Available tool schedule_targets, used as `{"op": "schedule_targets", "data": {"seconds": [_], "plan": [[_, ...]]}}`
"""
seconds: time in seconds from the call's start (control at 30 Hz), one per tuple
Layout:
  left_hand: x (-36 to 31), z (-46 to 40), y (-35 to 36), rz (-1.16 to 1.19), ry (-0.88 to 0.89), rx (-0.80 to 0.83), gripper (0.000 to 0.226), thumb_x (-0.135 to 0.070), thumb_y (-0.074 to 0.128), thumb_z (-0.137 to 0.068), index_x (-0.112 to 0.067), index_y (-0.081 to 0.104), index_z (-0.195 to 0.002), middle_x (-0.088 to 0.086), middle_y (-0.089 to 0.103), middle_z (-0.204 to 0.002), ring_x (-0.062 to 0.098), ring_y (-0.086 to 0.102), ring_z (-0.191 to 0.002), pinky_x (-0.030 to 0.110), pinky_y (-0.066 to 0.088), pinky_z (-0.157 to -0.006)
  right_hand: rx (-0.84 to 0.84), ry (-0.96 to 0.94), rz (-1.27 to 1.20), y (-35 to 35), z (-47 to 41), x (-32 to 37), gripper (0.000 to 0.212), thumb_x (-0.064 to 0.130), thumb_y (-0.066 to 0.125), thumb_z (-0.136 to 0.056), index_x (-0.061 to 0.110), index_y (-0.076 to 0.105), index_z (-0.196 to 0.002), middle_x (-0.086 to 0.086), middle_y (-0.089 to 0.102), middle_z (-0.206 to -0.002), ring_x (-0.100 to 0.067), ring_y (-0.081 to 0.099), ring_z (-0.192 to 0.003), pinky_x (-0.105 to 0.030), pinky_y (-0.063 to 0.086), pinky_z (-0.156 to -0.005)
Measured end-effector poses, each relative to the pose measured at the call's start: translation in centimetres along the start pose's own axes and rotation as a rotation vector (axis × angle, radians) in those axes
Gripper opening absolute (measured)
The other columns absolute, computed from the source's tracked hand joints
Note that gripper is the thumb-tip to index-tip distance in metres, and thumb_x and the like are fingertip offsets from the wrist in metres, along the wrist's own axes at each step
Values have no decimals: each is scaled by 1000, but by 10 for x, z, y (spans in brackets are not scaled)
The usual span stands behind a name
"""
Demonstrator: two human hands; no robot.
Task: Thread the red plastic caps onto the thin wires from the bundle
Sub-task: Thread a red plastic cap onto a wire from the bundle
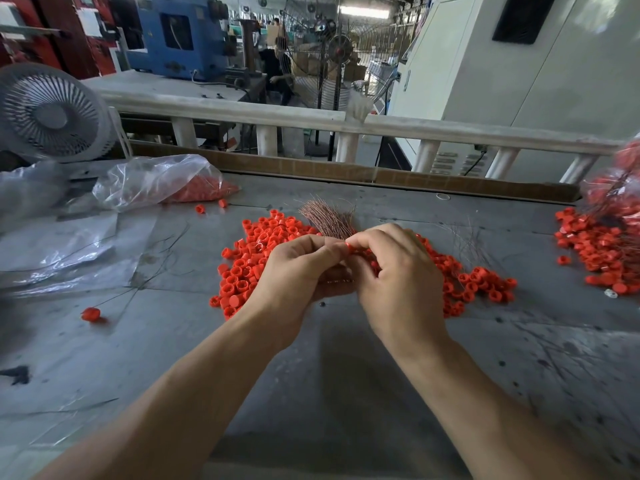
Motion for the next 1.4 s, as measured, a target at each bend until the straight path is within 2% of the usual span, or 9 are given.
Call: {"op": "schedule_targets", "data": {"seconds": [0.1,0.2,0.4,0.5,0.63,0.93,1.17,1.4], "plan": [[0,1,2,27,-14,27,10,-7,59,-99,-4,66,-93,12,70,-80,20,67,-72,27,62,-66,-1,14,-17,0,-1,-3,13,5,77,-82,11,73,-92,0,68,-92,-23,62,-92,-26,44,-79],[-1,2,4,41,-24,35,11,-6,58,-99,-5,66,-93,11,70,-79,19,66,-71,26,61,-65,7,31,-23,1,-1,-4,13,4,77,-82,11,72,-92,0,67,-92,-22,62,-91,-27,44,-78],[1,3,9,86,-61,66,21,-8,55,-101,5,66,-113,12,69,-83,21,64,-76,27,60,-68,-15,11,-20,-3,-1,-2,15,2,78,-81,10,73,-92,0,67,-92,-23,62,-89,-24,43,-79],[2,2,8,83,-75,74,23,-8,55,-101,6,67,-115,14,67,-88,22,64,-80,29,60,-72,-21,8,-15,-4,-1,-1,16,3,79,-80,10,73,-93,-1,68,-93,-24,62,-91,-27,45,-81],[4,1,7,95,-87,80,27,-8,55,-101,10,65,-119,15,67,-89,21,64,-80,27,61,-69,-15,-5,0,-3,-1,1,17,2,79,-80,10,74,-95,-1,69,-96,-24,63,-97,-22,42,-86],[5,0,8,96,-95,97,19,-10,55,-102,1,68,-110,12,67,-89,20,64,-80,27,59,-70,5,0,-16,-1,-1,1,21,1,78,-81,11,75,-99,0,70,-99,-23,63,-100,-22,43,-87],[4,1,8,84,-79,106,18,-11,57,-101,-1,70,-105,12,68,-88,20,64,-80,28,59,-72,-11,22,-113,-3,-1,-4,19,3,80,-82,11,74,-98,2,69,-98,-20,63,-98,-28,50,-85],[9,2,15,166,-155,146,14,-11,55,-100,-5,66,-94,13,60,-92,20,60,-79,27,57,-71,-29,-22,-149,-5,0,-2,21,-2,78,-82,8,75,-100,1,71,-100,-20,64,-100,-21,47,-89]]}}
Point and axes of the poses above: each hand's wrist, its own z-axis away from the middle knuckle, its own y-axis out of the palm, x = y × z, the point moved 10 cm from there along -z, towards the middle knuckle
